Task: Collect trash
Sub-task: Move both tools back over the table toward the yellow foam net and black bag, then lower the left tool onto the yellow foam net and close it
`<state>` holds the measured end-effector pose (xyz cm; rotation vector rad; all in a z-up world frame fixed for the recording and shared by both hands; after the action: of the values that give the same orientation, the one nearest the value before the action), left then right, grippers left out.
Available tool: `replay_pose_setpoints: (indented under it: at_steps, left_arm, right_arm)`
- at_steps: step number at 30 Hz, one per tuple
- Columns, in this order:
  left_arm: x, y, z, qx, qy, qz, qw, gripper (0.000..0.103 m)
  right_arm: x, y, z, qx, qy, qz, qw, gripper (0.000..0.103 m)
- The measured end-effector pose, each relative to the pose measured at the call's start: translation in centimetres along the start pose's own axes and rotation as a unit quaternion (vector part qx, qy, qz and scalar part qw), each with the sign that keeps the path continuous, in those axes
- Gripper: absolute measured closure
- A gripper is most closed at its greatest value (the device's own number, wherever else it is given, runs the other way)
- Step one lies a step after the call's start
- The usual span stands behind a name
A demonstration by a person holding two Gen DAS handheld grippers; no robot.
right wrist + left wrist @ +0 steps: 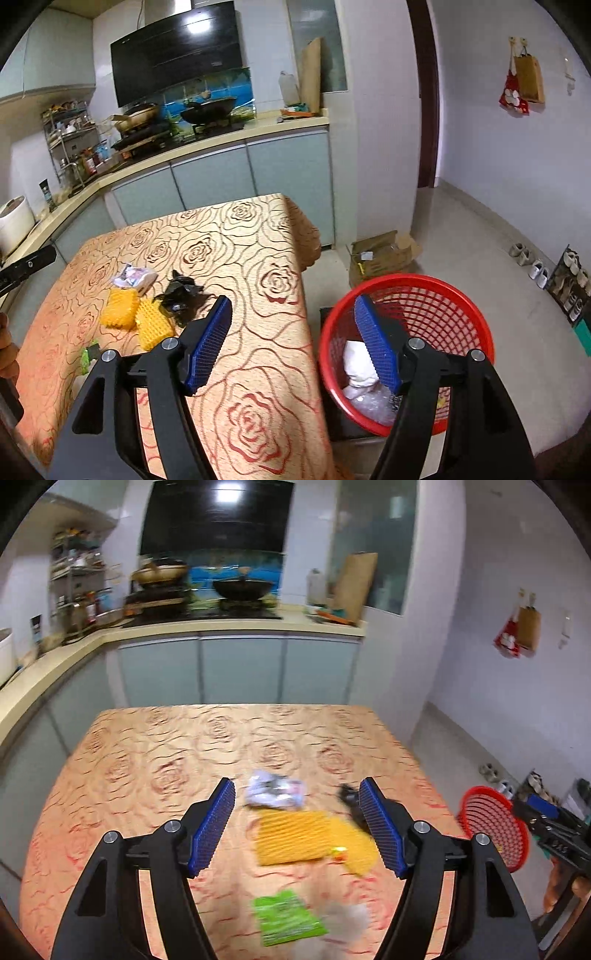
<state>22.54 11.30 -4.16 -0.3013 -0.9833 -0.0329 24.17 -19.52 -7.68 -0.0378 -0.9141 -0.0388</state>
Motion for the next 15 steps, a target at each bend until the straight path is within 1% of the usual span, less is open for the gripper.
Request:
replay_pose_setpoints:
  at_steps: [7,15]
  left_arm:
    - [-1.5,3.7,1.0,0.025,0.007,0.025,0.9993,0.035]
    - [-3.4,4.0,-1.8,0.011,0.045,0.015,0.9988,0.035]
  right_arm:
    - [0.2,3.1,-0.4,0.015,0.001,0.022,1.0,0.036]
    - [0.1,6.1,-0.8,0.027,0.003,0.045,0.999,0.036]
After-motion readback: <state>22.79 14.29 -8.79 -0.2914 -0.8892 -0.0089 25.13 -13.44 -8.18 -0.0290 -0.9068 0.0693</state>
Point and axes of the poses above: each gripper's, at about its wrist camera, not at the fingertips, and z roughly against the way its jaws point, y to its left, x to its top, the point moved 8 cm from there along -z, roughly the way its jaws point, and after that the axes turned 13 degrees about -x, right-handed, at the moved point
